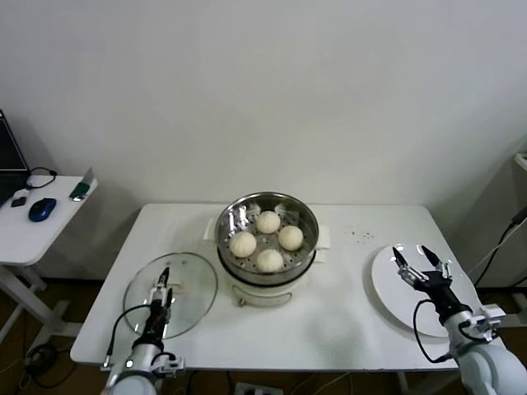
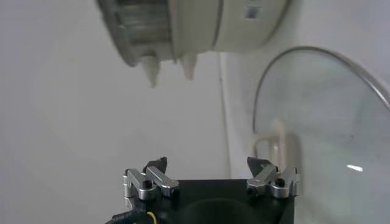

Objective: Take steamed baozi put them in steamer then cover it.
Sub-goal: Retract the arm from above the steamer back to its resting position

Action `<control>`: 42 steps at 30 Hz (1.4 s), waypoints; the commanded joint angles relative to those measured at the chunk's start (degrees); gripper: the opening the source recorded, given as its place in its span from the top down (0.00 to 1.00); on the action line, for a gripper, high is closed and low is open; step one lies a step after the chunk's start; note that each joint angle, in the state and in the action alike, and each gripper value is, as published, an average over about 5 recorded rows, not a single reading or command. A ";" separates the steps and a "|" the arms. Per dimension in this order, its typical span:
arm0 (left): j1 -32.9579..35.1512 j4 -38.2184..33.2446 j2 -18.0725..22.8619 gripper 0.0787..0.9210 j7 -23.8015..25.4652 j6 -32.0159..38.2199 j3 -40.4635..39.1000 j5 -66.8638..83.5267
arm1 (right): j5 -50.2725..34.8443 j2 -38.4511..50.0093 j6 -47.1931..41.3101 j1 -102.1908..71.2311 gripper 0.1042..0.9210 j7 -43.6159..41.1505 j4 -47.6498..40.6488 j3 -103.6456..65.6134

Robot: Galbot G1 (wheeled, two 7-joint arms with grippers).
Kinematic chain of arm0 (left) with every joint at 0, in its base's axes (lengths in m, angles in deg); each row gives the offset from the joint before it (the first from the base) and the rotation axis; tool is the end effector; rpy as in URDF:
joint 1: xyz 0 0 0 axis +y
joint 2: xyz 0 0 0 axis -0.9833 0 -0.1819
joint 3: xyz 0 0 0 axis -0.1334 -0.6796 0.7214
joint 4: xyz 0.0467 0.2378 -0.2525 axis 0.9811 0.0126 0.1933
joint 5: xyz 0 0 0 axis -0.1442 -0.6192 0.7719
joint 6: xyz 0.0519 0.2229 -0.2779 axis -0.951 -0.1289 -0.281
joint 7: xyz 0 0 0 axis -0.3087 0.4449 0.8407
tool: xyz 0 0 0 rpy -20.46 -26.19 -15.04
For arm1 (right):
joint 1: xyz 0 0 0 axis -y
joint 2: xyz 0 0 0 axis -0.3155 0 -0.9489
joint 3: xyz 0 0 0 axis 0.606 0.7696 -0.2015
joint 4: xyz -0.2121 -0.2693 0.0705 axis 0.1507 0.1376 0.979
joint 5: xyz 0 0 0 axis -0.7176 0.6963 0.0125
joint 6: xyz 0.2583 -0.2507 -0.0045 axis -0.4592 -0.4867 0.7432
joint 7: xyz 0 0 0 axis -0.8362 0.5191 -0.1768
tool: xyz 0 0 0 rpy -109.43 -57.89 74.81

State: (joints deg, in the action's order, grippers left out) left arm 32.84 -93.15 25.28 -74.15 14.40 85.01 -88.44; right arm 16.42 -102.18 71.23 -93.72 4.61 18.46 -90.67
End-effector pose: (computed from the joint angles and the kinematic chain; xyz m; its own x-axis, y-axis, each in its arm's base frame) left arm 0.2169 0.0671 -0.4084 -0.9899 -0.0560 0.1305 0.1367 -0.1268 0.9825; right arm 0.2403 -0.1955 -0.3166 -0.9848 -0.1496 0.0886 -0.1355 0.9796 0.1483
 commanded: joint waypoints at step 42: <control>-12.81 15.77 -0.29 0.59 -3.82 2.23 -1.73 2.45 | 6.51 -7.02 2.47 -2.20 0.12 -2.54 -1.60 -1.74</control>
State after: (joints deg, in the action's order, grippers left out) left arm 20.44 -77.77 25.11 -77.48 16.44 83.12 -86.81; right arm 22.50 -108.88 73.45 -95.96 2.26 17.02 -92.39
